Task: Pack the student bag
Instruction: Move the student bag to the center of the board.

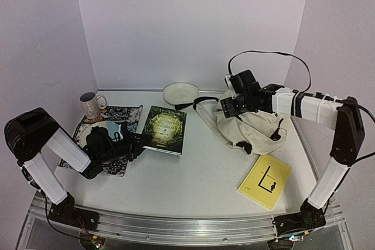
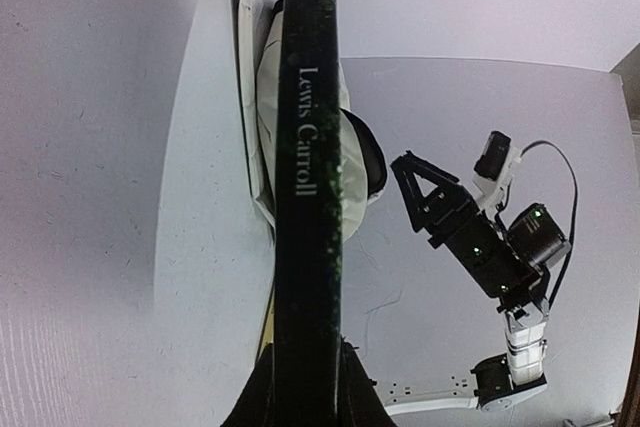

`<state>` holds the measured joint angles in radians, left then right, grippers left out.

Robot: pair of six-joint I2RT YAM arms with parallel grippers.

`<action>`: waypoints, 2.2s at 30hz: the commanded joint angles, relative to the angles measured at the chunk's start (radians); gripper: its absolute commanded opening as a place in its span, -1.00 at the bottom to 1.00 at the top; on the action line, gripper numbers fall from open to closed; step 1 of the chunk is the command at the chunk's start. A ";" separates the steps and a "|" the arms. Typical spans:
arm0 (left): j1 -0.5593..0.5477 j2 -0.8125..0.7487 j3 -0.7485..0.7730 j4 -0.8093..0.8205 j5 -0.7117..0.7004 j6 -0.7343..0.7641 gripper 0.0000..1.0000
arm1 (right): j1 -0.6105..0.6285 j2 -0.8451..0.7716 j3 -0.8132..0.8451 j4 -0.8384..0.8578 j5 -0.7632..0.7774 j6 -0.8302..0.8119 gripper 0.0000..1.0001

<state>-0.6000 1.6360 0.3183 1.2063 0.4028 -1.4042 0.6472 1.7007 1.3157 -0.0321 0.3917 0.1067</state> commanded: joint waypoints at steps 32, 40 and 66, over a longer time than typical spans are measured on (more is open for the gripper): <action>0.198 -0.359 0.110 -0.510 0.265 0.245 -1.00 | 0.270 0.116 0.119 -0.136 -0.129 -0.253 -0.45; 0.198 -0.470 0.072 -0.582 0.333 0.235 -1.00 | 0.268 0.044 0.103 -0.200 -0.113 -0.198 -0.25; 0.133 -0.545 0.071 -0.622 0.418 0.174 -1.00 | 0.268 0.056 0.160 -0.316 0.030 -0.122 -0.93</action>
<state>-0.4358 1.1248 0.3508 0.4957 0.7876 -1.2185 0.9192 1.7708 1.4001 -0.2810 0.2701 -0.0320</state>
